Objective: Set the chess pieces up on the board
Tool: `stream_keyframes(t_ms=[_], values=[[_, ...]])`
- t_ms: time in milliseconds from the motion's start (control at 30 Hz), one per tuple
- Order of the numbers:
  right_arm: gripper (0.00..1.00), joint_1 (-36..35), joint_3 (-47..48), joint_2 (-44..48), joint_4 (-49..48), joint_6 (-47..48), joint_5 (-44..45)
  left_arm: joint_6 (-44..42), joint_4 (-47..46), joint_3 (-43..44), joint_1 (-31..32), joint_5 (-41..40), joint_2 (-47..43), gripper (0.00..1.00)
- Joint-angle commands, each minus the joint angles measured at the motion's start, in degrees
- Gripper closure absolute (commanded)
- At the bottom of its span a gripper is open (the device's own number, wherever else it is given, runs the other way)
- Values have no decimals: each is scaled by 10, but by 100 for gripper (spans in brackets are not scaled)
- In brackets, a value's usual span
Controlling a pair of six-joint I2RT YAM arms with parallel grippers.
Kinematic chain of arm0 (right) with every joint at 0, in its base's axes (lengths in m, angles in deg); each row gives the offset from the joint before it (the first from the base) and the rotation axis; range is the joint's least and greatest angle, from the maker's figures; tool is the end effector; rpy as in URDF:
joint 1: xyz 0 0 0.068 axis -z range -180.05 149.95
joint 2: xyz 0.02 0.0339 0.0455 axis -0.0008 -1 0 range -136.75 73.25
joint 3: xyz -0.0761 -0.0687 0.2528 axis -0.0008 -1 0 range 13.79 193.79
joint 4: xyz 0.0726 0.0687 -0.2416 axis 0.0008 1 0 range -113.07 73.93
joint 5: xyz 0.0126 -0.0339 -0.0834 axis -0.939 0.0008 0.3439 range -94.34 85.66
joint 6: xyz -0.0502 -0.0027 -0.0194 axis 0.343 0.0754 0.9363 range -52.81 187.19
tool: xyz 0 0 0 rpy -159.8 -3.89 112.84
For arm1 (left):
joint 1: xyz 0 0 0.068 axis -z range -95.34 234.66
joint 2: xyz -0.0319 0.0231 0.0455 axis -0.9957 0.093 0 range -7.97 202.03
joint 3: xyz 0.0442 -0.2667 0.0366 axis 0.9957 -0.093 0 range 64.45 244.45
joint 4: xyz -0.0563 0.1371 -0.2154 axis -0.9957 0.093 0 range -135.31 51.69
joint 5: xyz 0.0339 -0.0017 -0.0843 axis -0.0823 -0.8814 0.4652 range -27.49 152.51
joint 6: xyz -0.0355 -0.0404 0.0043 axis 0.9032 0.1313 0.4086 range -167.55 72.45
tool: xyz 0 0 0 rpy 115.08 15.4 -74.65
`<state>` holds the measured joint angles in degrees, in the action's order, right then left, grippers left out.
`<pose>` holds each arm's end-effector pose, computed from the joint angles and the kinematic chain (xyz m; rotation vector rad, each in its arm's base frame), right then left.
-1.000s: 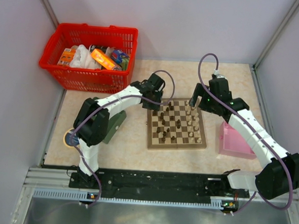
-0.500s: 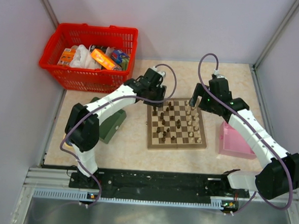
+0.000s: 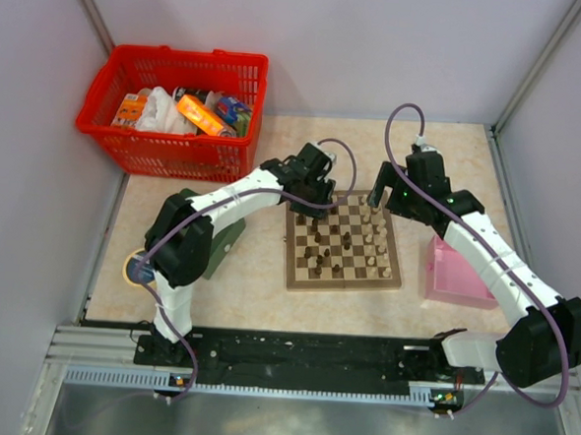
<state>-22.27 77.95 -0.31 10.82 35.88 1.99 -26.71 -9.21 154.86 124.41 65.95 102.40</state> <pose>0.2574 0.1009 0.3109 0.2415 2.3332 0.3403 0.3245 -0.2726 0.2430 0.4538 2.5803 -0.4715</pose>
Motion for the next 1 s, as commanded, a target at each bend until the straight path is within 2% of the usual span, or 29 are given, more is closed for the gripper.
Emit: stream_keyframes(t_ms=[0, 700, 967], values=[[7, 3, 2, 9, -17, 1, 5, -1, 6, 26, 0, -14, 6, 49], [7, 3, 1, 7, -16, 3, 2, 5, 6, 35, 2, -10, 36, 55], [7, 3, 3, 6, -16, 5, 1, 2, 10, 37, 2, -6, 38, 71]])
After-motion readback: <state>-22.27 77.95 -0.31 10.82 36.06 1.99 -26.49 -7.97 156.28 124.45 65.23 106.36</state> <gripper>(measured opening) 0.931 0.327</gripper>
